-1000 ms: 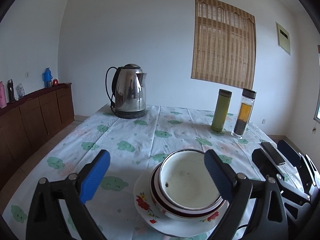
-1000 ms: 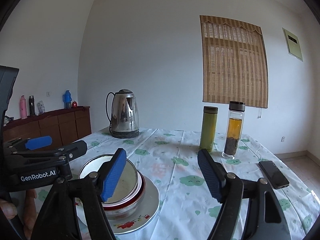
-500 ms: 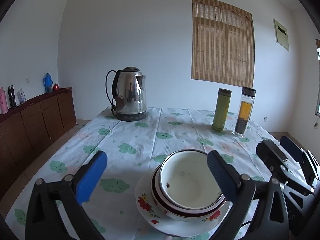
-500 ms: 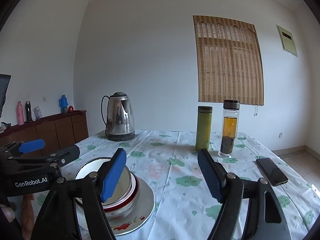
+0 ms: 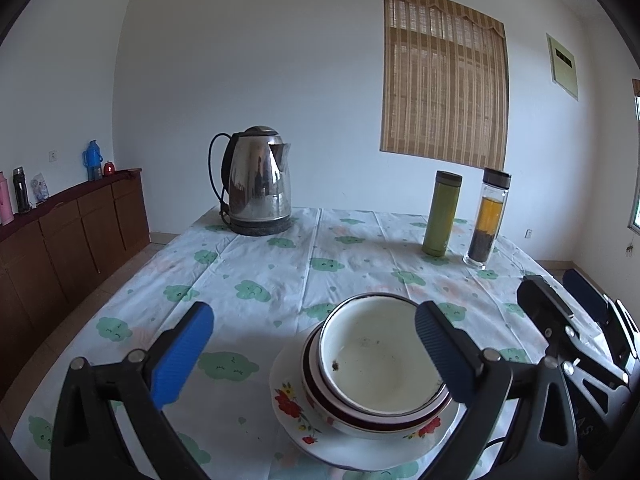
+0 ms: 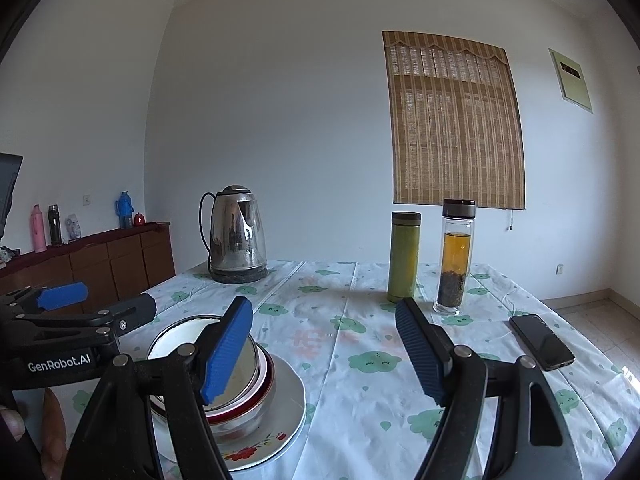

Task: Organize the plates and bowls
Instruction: 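Open both grippers and pull them back from the bowl stack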

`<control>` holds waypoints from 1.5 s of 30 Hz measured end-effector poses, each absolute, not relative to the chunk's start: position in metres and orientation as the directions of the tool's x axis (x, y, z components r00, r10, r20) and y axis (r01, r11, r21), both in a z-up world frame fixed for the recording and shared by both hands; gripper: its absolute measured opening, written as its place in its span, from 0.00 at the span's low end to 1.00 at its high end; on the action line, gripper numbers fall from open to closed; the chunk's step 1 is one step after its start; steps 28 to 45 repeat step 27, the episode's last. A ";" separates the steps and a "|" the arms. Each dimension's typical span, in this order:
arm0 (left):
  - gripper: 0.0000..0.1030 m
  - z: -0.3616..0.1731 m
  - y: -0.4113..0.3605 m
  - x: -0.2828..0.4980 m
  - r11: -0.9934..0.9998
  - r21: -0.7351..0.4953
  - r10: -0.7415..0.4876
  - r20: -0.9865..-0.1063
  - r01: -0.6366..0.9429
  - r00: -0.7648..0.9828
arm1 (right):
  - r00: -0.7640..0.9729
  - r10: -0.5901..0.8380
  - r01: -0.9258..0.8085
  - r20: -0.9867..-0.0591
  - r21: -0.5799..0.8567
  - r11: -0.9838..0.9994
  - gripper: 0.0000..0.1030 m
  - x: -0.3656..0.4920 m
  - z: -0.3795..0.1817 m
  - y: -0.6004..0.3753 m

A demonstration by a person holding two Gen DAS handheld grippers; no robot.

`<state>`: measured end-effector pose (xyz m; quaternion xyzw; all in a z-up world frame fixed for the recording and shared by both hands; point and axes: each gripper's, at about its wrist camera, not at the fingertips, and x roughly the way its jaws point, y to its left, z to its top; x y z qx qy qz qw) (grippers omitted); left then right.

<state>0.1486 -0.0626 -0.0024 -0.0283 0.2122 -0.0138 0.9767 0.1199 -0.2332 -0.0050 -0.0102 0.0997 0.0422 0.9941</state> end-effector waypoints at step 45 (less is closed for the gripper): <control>1.00 -0.002 -0.060 0.150 0.999 -0.027 0.009 -0.408 -0.022 0.913 | 0.977 0.077 -0.083 -0.201 -0.022 0.996 0.74 0.118 -0.005 -0.234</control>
